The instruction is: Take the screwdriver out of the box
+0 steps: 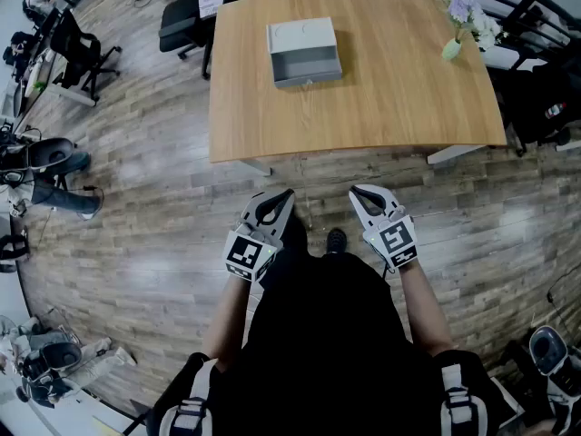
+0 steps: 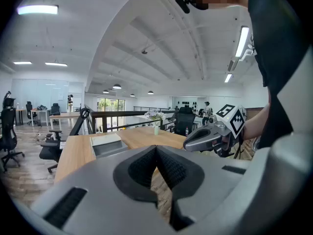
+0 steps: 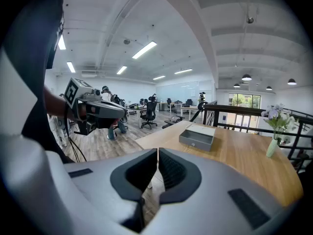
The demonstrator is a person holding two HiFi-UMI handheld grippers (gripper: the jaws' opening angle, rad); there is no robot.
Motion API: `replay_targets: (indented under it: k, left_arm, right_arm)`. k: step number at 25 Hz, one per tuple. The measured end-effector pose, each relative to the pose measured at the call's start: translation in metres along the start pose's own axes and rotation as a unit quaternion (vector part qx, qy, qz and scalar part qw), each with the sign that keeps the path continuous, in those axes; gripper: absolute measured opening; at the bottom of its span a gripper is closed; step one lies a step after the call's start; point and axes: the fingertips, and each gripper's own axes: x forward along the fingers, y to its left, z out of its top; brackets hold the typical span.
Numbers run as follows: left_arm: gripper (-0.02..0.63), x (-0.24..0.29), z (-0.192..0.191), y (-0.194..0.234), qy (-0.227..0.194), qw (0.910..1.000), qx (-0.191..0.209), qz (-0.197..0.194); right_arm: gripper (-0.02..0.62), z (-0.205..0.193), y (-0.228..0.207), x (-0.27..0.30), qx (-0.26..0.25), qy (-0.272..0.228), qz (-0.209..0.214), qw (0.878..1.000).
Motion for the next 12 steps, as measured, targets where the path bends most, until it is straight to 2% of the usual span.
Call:
replay_targets:
  k: [6, 12]
  left_arm:
    - [0.021, 0.001, 0.005, -0.048, -0.004, 1.0, 0.008, 0.002]
    - [0.021, 0.0, 0.014, -0.066, -0.019, 0.9997, 0.014, 0.002]
  right_arm:
    - [0.028, -0.026, 0.011, -0.026, -0.012, 0.014, 0.024, 1.0]
    - [0.028, -0.023, 0.021, -0.032, -0.031, 0.013, 0.029, 0.999]
